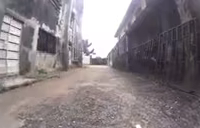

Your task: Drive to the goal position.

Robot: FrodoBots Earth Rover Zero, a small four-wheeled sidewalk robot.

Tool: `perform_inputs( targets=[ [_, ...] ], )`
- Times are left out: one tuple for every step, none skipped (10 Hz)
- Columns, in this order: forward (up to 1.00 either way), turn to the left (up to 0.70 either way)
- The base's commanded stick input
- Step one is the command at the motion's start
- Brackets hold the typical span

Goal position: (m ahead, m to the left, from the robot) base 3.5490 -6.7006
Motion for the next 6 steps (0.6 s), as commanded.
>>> perform_inputs(
  targets=[
    [0.30,0.00],
    [0.30,0.00],
    [0.30,0.00],
    [0.30,0.00],
    [0.30,0.00],
    [0.30,0.00]
  ],
)
